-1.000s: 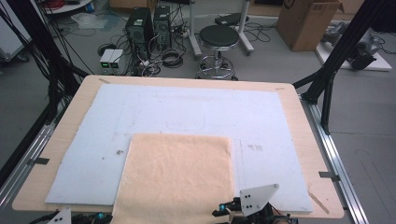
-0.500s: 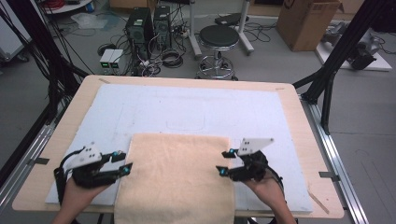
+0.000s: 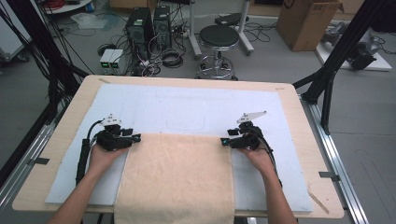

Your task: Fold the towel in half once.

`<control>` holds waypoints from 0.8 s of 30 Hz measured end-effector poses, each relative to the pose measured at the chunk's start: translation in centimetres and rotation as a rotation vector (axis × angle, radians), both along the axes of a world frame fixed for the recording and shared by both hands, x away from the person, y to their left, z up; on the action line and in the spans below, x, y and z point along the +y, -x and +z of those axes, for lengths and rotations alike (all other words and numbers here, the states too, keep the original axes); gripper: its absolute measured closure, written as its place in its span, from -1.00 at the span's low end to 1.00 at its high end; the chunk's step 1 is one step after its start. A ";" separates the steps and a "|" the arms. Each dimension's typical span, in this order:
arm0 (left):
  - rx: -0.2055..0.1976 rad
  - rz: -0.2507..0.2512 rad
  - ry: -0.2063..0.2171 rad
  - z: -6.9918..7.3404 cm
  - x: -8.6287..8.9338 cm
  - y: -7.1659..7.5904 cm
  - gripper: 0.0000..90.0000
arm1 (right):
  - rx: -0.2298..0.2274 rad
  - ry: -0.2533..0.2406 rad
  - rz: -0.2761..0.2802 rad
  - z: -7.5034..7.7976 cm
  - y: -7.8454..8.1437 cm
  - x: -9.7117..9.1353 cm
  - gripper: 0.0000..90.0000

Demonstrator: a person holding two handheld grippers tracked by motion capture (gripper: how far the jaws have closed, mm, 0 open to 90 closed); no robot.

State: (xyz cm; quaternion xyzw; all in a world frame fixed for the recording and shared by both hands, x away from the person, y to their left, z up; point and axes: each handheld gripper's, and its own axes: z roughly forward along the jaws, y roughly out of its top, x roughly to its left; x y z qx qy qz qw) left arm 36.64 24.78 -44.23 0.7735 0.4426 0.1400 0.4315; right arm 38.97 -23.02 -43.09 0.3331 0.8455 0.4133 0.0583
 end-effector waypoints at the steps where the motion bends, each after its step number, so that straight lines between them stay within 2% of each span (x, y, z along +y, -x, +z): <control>1: 0.008 -0.010 0.004 -0.2 0.0 -0.1 0.08 | 0.012 -0.001 0.006 -0.2 -0.2 -0.2 0.02; 2: 0.025 -0.016 0.016 -0.4 0.0 -0.2 0.09 | 0.030 -0.002 0.006 -0.4 -0.3 -0.3 0.03; 4: 0.027 -0.024 0.012 -0.4 0.0 -0.3 0.10 | 0.051 -0.009 0.025 -0.7 -0.4 -0.4 0.12; 6: 0.028 -0.032 0.014 -0.5 -0.1 -0.3 0.24 | 0.066 -0.002 0.042 -0.9 -0.5 -0.2 0.30; 7: 0.024 -0.046 0.017 -0.5 -0.2 -0.3 0.31 | 0.070 0.003 0.052 -1.0 -0.5 0.0 0.38; 8: 0.026 -0.057 0.028 -0.5 -0.3 -0.3 0.51 | 0.063 0.012 0.052 -1.0 -0.5 0.2 0.54; 10: 0.016 -0.057 0.012 -0.3 -0.4 -0.3 0.72 | 0.061 0.008 0.070 -0.9 -0.5 0.3 0.79; 13: 0.007 -0.043 -0.008 0.2 -0.6 -0.7 0.84 | 0.072 0.042 0.064 -0.3 -0.8 0.6 0.87; 16: -0.040 -0.006 -0.017 1.2 -1.0 -1.6 0.87 | 0.034 0.086 0.047 1.0 -1.4 1.0 0.89; 17: -0.045 0.009 -0.011 1.7 -1.1 -2.2 0.87 | 0.026 0.095 0.034 1.5 -1.8 1.0 0.89; 18: -0.064 0.024 -0.011 2.2 -1.2 -2.7 0.87 | 0.001 0.100 0.020 2.1 -2.1 1.1 0.89; 20: -0.071 0.048 -0.015 3.2 -1.5 -4.0 0.87 | -0.019 0.100 -0.008 3.1 -3.2 1.0 0.89; 23: -0.087 0.076 -0.042 4.4 -2.0 -5.8 0.87 | -0.037 0.103 -0.046 4.4 -5.1 1.0 0.89; 24: -0.085 0.080 -0.063 4.8 -2.3 -6.5 0.87 | -0.045 0.110 -0.056 4.7 -5.8 1.1 0.89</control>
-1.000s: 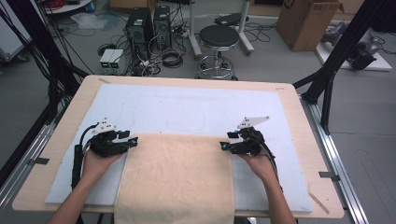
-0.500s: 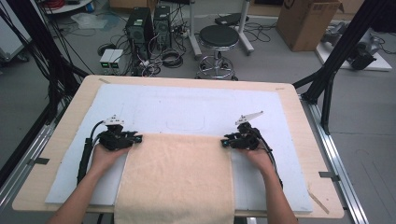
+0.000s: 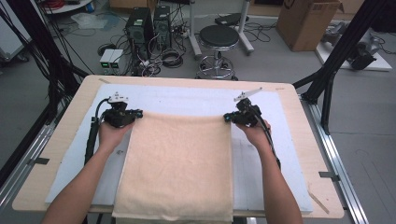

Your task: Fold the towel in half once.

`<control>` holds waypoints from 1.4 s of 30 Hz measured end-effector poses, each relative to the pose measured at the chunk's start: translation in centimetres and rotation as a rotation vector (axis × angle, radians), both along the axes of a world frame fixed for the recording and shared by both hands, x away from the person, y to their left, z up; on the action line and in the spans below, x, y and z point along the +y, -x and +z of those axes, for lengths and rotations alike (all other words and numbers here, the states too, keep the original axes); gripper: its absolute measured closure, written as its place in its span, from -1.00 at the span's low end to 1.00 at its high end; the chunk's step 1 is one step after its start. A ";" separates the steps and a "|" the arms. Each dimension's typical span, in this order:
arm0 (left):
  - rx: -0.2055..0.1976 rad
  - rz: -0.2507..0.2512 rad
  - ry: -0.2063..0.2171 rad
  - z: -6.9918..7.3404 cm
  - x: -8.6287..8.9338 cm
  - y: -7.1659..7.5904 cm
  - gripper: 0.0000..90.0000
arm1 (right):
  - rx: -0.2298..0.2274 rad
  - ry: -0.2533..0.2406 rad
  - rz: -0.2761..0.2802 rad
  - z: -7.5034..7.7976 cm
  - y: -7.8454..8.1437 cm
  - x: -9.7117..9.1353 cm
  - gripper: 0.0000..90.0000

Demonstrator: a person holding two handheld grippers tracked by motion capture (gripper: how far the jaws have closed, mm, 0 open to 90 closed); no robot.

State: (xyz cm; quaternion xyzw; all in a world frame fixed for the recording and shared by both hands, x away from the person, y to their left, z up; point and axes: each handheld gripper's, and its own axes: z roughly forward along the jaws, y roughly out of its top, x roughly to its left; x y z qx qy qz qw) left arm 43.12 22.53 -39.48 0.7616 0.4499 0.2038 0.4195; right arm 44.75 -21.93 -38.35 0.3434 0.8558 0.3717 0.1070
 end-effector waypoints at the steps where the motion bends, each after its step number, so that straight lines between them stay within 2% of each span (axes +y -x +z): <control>1: -0.015 0.012 -0.003 0.3 -0.2 -0.5 0.87 | -0.012 0.007 -0.014 0.3 -0.7 0.1 0.89; 3: -0.019 0.029 -0.003 1.0 -0.5 -1.6 0.87 | -0.040 0.004 -0.047 0.9 -1.7 0.2 0.89; 4: -0.022 0.041 0.005 1.3 -0.5 -2.2 0.87 | -0.033 0.000 -0.068 1.2 -2.3 0.2 0.89; 5: -0.023 0.046 0.004 1.5 -0.5 -2.5 0.87 | -0.058 0.009 -0.072 1.5 -2.9 0.3 0.89; 6: -0.029 0.051 0.000 1.6 -0.6 -2.9 0.86 | -0.055 0.005 -0.084 1.6 -3.2 0.3 0.87; 7: -0.036 0.056 -0.014 1.7 -0.6 -3.1 0.84 | -0.057 -0.007 -0.094 1.8 -3.7 0.3 0.81; 8: -0.032 0.063 -0.022 1.5 -0.6 -3.2 0.76 | -0.071 -0.009 -0.106 1.8 -3.9 0.4 0.65; 9: -0.015 0.057 -0.023 1.3 -0.4 -3.4 0.62 | -0.087 -0.002 -0.130 1.7 -4.1 0.4 0.52; 10: 0.012 0.046 -0.018 0.9 -0.2 -3.5 0.54 | -0.083 -0.016 -0.137 1.5 -4.2 0.3 0.47; 11: 0.016 0.039 -0.019 0.8 0.0 -3.4 0.47 | -0.070 -0.026 -0.139 1.2 -4.3 0.1 0.39; 13: 0.010 0.028 -0.007 0.4 0.4 -3.0 0.43 | -0.051 -0.010 -0.125 0.9 -4.1 -0.1 0.32; 16: 0.004 0.020 0.010 0.2 1.0 -2.0 0.34 | -0.063 0.008 -0.101 0.6 -3.0 -0.3 0.26; 18: -0.002 -0.003 0.030 0.2 1.4 -1.1 0.29 | -0.068 0.012 -0.082 0.5 -2.0 -0.6 0.23; 19: -0.011 -0.016 0.026 0.3 1.6 -0.5 0.28 | -0.073 0.011 -0.070 0.5 -1.4 -0.7 0.21; 21: -0.021 -0.041 0.033 0.4 1.8 0.6 0.24 | -0.075 -0.008 -0.050 0.4 -0.1 -1.0 0.17; 22: -0.011 -0.064 0.035 0.6 1.9 1.1 0.22 | -0.074 -0.007 -0.034 0.4 0.5 -1.1 0.16; 23: -0.022 -0.080 0.032 0.7 1.9 1.7 0.20 | -0.082 0.000 -0.017 0.4 1.3 -1.2 0.13; 25: -0.061 -0.108 0.050 0.9 2.1 3.3 0.18 | -0.099 -0.023 0.010 0.4 2.8 -1.3 0.13; 27: -0.071 -0.128 0.062 0.9 2.2 4.8 0.13 | -0.109 -0.031 0.044 0.6 4.5 -1.3 0.10; 29: -0.087 -0.157 0.047 0.7 2.4 6.4 0.12 | -0.127 -0.052 0.084 0.8 6.2 -1.3 0.07; 31: -0.083 -0.186 0.054 0.4 2.6 8.0 0.09 | -0.136 -0.079 0.119 0.9 8.1 -1.2 0.03; 32: -0.092 -0.199 0.044 0.2 2.6 8.9 0.08 | -0.125 -0.071 0.141 1.0 8.9 -1.1 -0.02; 33: -0.097 -0.210 0.033 0.1 2.6 9.8 0.07 | -0.097 -0.070 0.163 1.0 9.6 -0.9 -0.03; 34: -0.107 -0.226 0.027 -0.1 2.6 10.6 0.05 | -0.111 -0.082 0.181 1.0 10.5 -0.8 -0.02; 35: -0.111 -0.240 0.026 -0.2 2.6 11.4 0.03 | -0.144 -0.099 0.193 0.9 11.5 -0.8 0.00; 37: -0.118 -0.256 0.044 -0.6 2.7 13.0 0.00 | -0.139 -0.107 0.214 0.6 12.9 -0.6 -0.02; 39: -0.114 -0.270 0.040 -1.0 2.8 14.5 -0.01 | -0.137 -0.114 0.242 0.0 14.2 -0.4 -0.03; 42: -0.121 -0.293 0.071 -1.4 3.0 16.5 -0.03 | -0.139 -0.121 0.274 -0.9 16.0 -0.2 -0.06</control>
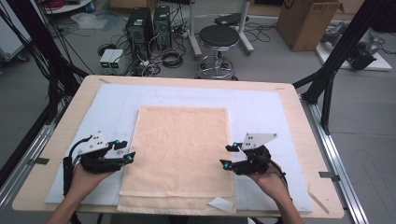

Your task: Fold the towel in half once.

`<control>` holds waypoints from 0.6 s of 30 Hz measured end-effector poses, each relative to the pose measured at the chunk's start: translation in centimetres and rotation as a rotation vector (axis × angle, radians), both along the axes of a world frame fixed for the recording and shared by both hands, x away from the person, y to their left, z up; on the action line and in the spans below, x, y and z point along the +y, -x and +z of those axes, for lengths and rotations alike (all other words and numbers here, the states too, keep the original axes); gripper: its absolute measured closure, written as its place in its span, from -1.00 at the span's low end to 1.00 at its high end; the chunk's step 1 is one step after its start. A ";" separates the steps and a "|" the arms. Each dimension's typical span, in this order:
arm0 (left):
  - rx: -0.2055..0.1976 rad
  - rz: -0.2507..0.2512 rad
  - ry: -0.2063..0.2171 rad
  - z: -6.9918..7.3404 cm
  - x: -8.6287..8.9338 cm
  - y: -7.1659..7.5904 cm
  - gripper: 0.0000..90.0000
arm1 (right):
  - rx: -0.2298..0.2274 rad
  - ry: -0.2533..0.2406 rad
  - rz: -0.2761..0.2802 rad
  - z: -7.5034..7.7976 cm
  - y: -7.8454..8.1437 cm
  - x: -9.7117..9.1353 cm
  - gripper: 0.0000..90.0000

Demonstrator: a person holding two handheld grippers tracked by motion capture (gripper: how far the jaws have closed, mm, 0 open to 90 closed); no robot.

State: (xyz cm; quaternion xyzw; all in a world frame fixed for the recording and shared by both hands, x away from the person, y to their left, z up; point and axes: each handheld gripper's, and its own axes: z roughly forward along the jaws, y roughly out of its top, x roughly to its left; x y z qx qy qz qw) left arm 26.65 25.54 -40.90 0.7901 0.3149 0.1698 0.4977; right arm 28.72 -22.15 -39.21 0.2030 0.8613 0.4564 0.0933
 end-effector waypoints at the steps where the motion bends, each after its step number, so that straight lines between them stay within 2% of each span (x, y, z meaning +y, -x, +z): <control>1: -0.002 -0.009 0.002 -0.1 0.0 0.6 -0.04 | 0.002 -0.008 0.012 -0.3 0.5 0.0 -0.06; 4: -0.017 -0.036 -0.018 -0.5 -0.3 2.1 -0.05 | -0.002 0.009 0.035 -1.4 1.7 0.1 -0.06; 7: -0.024 -0.063 -0.020 -0.7 -0.6 3.2 -0.05 | 0.015 0.021 0.056 -2.5 2.6 0.0 -0.03; 13: -0.008 -0.102 -0.017 -1.5 -0.8 4.5 -0.08 | 0.038 0.011 0.091 -3.6 4.0 -0.5 -0.02; 18: 0.014 -0.151 -0.060 -2.3 -1.0 5.5 -0.07 | 0.050 0.025 0.123 -4.1 5.4 -0.7 -0.01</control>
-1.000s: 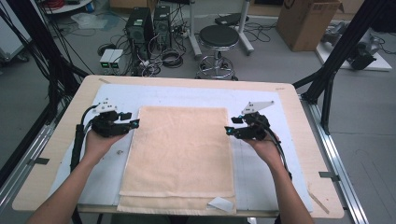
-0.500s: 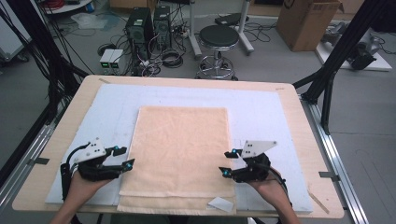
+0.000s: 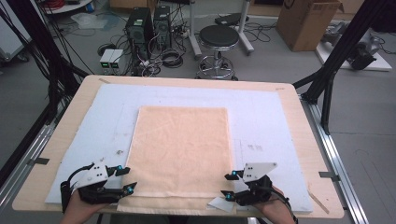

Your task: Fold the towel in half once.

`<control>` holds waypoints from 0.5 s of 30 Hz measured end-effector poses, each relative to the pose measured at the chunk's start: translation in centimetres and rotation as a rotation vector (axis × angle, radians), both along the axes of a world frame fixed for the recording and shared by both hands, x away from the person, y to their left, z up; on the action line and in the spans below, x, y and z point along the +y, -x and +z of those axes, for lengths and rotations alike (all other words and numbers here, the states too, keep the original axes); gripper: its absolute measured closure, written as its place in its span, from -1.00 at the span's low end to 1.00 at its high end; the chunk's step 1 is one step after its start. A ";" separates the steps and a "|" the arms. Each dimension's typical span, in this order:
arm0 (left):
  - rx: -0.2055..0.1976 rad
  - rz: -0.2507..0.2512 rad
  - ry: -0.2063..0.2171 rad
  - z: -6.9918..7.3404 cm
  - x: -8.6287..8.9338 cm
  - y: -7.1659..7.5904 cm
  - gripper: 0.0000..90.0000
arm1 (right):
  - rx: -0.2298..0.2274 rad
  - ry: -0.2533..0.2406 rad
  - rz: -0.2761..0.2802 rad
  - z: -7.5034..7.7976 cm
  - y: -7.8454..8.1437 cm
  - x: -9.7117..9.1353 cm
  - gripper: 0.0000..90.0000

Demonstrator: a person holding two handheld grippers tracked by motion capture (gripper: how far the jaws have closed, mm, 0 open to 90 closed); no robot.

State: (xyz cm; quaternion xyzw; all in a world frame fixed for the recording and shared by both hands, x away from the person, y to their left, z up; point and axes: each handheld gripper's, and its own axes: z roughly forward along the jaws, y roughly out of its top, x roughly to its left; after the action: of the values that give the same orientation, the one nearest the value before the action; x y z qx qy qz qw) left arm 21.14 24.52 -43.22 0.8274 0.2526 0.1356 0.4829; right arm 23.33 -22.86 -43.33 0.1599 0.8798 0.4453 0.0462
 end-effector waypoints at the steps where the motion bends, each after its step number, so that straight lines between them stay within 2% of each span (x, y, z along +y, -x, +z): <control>1: 0.007 -0.009 -0.008 -0.2 -0.1 0.1 -0.07 | 0.005 0.009 0.004 -0.1 0.2 0.0 0.01; 3: 0.019 -0.020 -0.039 -0.5 -0.1 0.1 -0.04 | -0.003 0.030 0.016 -0.2 0.5 0.0 0.06; 5: 0.030 -0.012 -0.063 -0.8 0.0 -0.2 -0.02 | -0.007 0.022 0.026 -0.1 0.6 0.2 0.09; 7: 0.056 -0.022 -0.065 -1.0 0.1 -0.4 -0.01 | 0.007 0.056 0.049 -0.3 0.8 0.5 0.12; 10: 0.064 -0.037 -0.085 -1.2 -0.1 -0.4 0.03 | -0.023 0.119 0.075 -0.7 0.8 1.0 0.15; 12: 0.062 -0.044 -0.090 -1.3 -0.3 -0.4 0.04 | -0.032 0.121 0.063 -0.7 0.8 1.0 0.27; 15: 0.067 -0.063 -0.089 -1.4 -0.3 -0.5 0.16 | -0.020 0.116 0.039 -0.6 0.6 0.9 0.44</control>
State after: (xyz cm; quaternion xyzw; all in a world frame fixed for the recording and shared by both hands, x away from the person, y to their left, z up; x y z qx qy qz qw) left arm 21.61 24.18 -44.59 0.8597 0.2362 0.1036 0.4409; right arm 22.78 -21.98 -43.94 0.1353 0.9066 0.3957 0.0556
